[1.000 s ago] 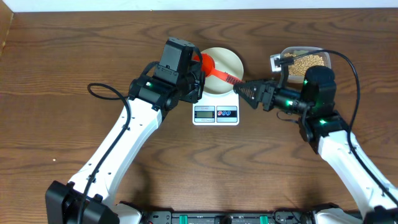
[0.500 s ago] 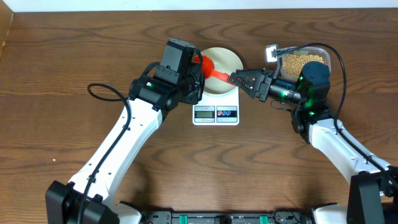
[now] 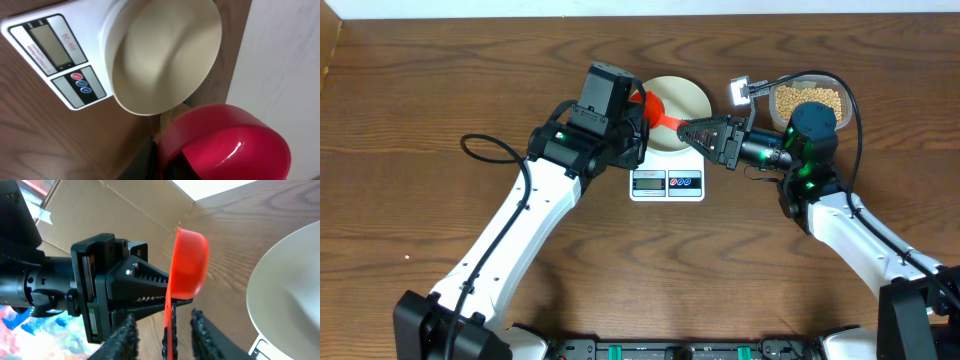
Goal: Scoop item into bowl and weigh 50g on scale
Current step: 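Grasp the red scoop handle with the right gripper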
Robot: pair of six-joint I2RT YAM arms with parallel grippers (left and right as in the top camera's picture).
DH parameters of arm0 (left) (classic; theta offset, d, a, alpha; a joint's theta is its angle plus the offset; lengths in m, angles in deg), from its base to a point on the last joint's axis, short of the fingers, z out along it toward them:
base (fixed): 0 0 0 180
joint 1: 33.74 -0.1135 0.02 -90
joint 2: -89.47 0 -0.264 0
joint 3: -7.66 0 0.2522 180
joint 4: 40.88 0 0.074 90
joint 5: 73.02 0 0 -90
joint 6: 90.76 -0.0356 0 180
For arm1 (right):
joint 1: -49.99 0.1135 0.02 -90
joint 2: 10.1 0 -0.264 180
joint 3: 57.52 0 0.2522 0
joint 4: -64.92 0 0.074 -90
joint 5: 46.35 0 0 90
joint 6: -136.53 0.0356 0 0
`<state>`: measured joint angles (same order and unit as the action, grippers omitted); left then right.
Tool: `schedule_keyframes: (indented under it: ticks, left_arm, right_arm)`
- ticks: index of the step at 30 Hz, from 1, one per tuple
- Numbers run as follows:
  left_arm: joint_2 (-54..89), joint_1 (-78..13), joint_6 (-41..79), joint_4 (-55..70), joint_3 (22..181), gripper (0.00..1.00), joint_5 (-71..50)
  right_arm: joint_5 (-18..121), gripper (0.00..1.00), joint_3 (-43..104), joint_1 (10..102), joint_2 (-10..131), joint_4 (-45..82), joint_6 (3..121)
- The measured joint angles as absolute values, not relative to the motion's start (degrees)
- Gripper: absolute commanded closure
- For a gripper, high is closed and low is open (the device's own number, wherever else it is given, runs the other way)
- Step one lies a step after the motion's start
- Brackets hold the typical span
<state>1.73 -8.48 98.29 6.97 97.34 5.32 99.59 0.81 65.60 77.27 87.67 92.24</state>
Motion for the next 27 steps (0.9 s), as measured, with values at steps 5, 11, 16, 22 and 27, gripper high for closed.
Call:
schedule_keyframes:
  ticks: [5, 11, 16, 22, 27]
  left_arm:
    - [1.7, -8.5, 98.3, 7.3, 97.3, 0.93, 5.3]
    - [1.7, -8.5, 98.3, 7.4, 97.3, 0.93, 5.3]
    - [1.7, -8.5, 98.3, 7.4, 97.3, 0.93, 5.3]
    - [1.7, -8.5, 98.3, 7.4, 97.3, 0.93, 5.3]
    - [1.7, -8.5, 98.3, 7.4, 97.3, 0.93, 5.3]
  right_arm:
    - [99.6, 0.76, 0.8, 65.6, 77.3, 87.8, 92.4]
    - [99.6, 0.8, 0.8, 65.6, 77.3, 87.8, 92.6]
    - [99.6, 0.83, 0.8, 65.6, 77.3, 87.8, 92.6]
    - [99.5, 0.84, 0.8, 65.8, 77.3, 87.8, 92.6]
    - [99.5, 0.85, 0.8, 66.1, 77.3, 87.8, 92.6]
